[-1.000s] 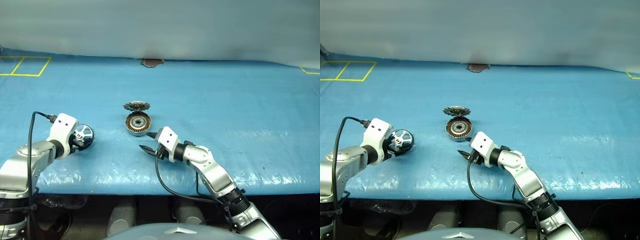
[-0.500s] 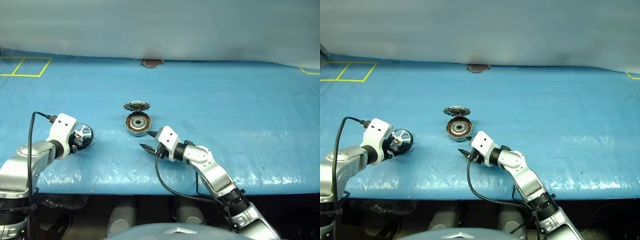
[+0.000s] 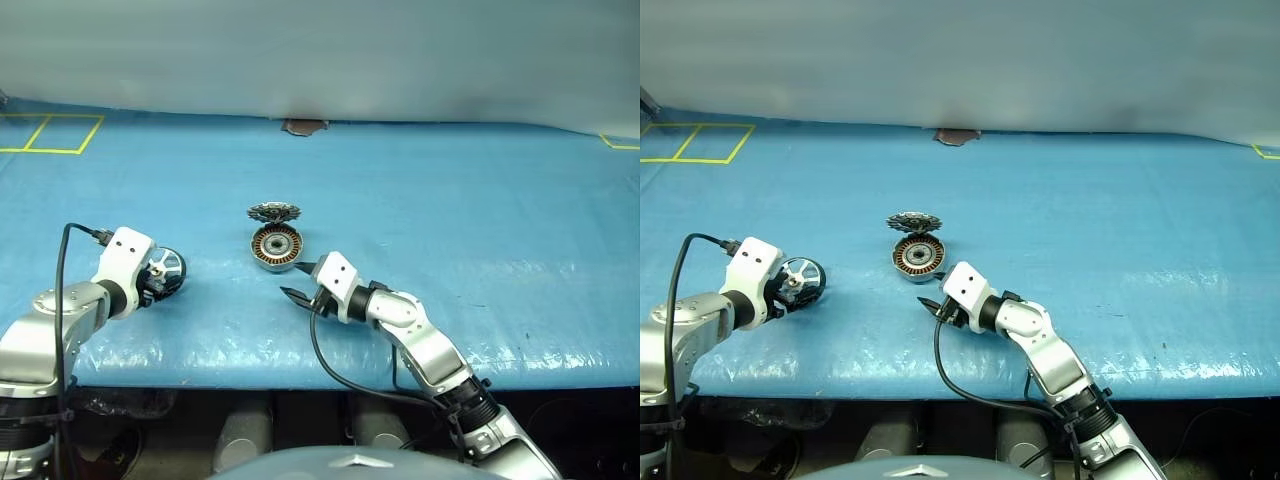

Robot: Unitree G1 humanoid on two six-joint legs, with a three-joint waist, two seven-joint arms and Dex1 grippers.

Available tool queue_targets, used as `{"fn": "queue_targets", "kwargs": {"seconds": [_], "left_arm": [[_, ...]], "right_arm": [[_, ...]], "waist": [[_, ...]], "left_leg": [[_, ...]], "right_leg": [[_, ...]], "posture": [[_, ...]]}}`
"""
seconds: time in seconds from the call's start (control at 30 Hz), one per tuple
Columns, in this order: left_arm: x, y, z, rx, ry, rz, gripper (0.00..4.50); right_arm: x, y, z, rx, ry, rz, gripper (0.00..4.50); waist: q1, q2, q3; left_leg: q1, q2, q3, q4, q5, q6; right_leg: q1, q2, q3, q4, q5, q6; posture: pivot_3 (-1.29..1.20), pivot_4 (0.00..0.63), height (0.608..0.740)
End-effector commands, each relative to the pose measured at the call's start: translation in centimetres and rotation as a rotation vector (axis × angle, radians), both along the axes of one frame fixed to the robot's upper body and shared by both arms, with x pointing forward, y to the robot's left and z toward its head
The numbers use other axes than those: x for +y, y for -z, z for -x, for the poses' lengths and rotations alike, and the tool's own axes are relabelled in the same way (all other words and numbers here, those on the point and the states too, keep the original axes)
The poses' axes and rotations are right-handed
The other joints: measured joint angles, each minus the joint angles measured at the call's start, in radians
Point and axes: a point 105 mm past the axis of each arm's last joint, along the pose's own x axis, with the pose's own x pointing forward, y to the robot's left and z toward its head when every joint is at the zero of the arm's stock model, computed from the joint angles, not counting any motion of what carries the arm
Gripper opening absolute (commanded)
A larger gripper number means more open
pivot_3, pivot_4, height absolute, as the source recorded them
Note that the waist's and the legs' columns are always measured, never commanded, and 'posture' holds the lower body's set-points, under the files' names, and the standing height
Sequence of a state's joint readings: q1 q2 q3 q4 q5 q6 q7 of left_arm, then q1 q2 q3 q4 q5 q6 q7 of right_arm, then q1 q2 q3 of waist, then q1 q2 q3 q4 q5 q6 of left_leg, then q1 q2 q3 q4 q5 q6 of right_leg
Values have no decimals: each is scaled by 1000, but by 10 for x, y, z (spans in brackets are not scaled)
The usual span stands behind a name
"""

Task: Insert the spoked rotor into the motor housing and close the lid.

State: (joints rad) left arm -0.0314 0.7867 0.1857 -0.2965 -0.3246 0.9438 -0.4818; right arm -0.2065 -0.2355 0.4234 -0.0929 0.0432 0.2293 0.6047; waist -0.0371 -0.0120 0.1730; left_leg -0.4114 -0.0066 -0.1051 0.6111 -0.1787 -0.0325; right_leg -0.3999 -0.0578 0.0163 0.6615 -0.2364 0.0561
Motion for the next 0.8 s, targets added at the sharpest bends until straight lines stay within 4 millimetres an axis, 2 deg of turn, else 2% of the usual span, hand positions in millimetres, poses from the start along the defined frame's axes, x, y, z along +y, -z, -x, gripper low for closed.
{"fn": "queue_targets", "kwargs": {"seconds": [0.03, 0.23, 0.3, 0.37, 0.6, 0.8], "left_arm": [[1, 11, 4, 39, -8, 8, 3322], [-4, 14, 6, 49, 56, 17, 3322], [-3, 14, 5, 41, 48, 12, 4048], [-1, 14, 4, 35, 24, 11, 4486], [6, 12, -1, 16, -57, 41, 4486], [-10, 2, 1, 4, -18, 221, 4486]], "right_arm": [[1, -12, 2, -43, -1, -20, 2580], [0, -13, 2, -44, 6, -19, 2580], [0, -12, 2, -44, 8, -16, 2580], [-1, -12, 2, -43, 9, -15, 2580], [-1, -11, 2, -39, 9, -3, 2580], [0, -9, 2, -37, 2, 5, 2580]], "waist": [[0, 0, 0], [0, 1, 0], [0, 1, 0], [1, 0, 0], [-1, 0, 0], [0, 0, 0]], "left_leg": [[0, 0, 0, 0, 0, 0], [0, 0, 0, 0, 0, 0], [0, 0, 0, 0, 0, 0], [0, 0, 0, 0, 0, 0], [0, 0, 0, 0, 0, 0], [0, 0, 0, 0, 0, 0]], "right_leg": [[0, 0, 0, 0, 0, 0], [0, 0, 0, 0, 0, 0], [0, 0, 0, 0, 0, 0], [0, 0, 0, 0, 0, 0], [0, 0, 0, 0, 0, 0], [0, 0, 0, 0, 0, 0]], "posture": [[0, 150, 740], [0, 150, 740], [0, 150, 740], [0, 150, 740], [0, 150, 740], [0, 150, 740]]}}
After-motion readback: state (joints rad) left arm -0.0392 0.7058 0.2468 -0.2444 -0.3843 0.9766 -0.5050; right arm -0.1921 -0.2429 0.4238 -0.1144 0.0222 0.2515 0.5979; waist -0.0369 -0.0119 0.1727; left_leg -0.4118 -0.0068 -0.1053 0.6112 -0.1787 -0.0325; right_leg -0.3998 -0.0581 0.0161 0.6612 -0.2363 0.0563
